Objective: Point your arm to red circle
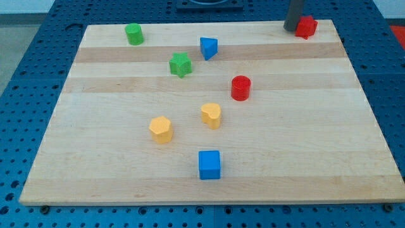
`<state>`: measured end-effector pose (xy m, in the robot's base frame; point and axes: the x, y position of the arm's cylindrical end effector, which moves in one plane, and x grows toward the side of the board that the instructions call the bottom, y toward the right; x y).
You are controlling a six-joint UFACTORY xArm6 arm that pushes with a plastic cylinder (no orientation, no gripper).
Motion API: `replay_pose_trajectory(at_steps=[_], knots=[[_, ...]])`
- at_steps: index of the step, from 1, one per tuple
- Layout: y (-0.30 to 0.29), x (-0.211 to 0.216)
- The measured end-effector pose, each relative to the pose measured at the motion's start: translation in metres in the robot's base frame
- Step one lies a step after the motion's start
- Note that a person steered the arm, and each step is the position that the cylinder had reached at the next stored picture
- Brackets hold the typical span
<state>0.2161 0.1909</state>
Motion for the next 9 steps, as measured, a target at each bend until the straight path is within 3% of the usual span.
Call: replay_pose_trajectory(at_steps=[3,5,9], knots=[[-0.02,0.002],[-0.031,0.036],[-0.031,0.06]])
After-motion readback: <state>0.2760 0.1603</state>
